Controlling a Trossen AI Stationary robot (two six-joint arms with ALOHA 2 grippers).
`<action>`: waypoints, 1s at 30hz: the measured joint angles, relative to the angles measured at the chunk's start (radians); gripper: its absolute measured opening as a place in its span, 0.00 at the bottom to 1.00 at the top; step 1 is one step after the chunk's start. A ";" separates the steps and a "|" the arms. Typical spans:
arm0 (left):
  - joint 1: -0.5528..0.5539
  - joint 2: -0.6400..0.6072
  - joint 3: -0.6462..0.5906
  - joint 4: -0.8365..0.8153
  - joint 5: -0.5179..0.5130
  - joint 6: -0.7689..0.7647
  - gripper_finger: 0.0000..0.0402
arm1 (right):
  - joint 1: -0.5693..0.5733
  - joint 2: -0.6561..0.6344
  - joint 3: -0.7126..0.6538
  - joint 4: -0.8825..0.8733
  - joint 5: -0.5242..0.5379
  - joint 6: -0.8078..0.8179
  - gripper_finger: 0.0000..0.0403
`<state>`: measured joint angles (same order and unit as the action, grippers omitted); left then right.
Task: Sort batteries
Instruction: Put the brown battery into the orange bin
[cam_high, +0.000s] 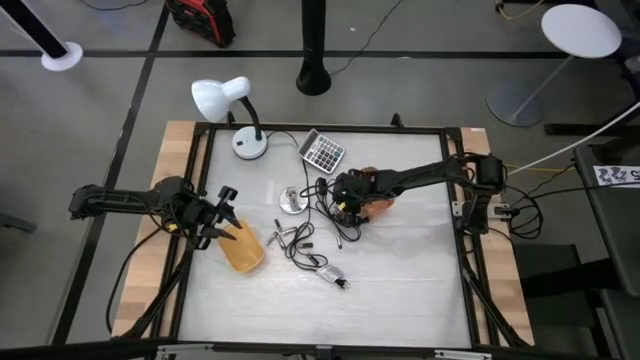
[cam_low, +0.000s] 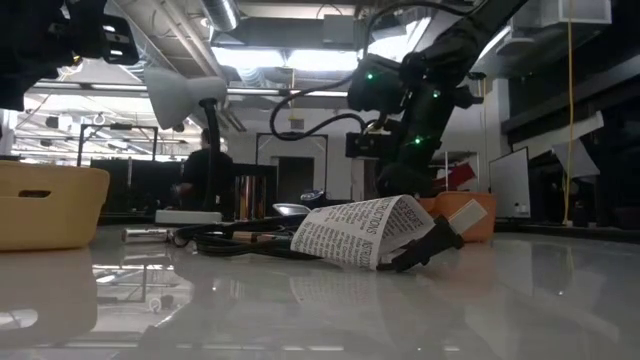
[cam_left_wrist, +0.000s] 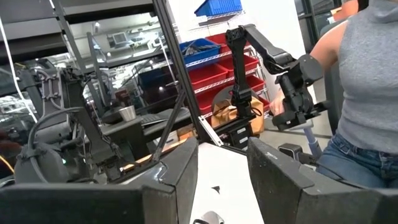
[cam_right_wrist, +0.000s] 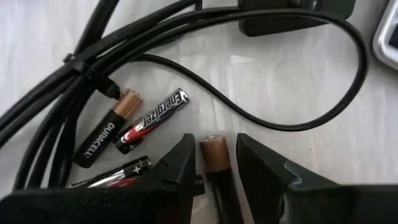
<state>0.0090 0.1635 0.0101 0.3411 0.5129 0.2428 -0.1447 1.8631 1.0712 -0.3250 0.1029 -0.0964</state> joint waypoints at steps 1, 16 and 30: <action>0.000 0.000 0.000 -0.002 0.000 0.000 0.32 | -0.005 0.004 0.001 -0.001 -0.001 0.006 0.29; 0.000 0.000 0.000 -0.025 0.000 0.000 0.32 | -0.020 0.011 0.001 -0.012 -0.019 0.021 0.17; 0.000 0.000 0.000 -0.025 0.000 0.000 0.32 | -0.020 0.020 0.094 -0.103 -0.016 0.014 0.07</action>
<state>0.0091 0.1635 0.0105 0.3164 0.5125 0.2428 -0.1642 1.8832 1.1651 -0.4282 0.0870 -0.0827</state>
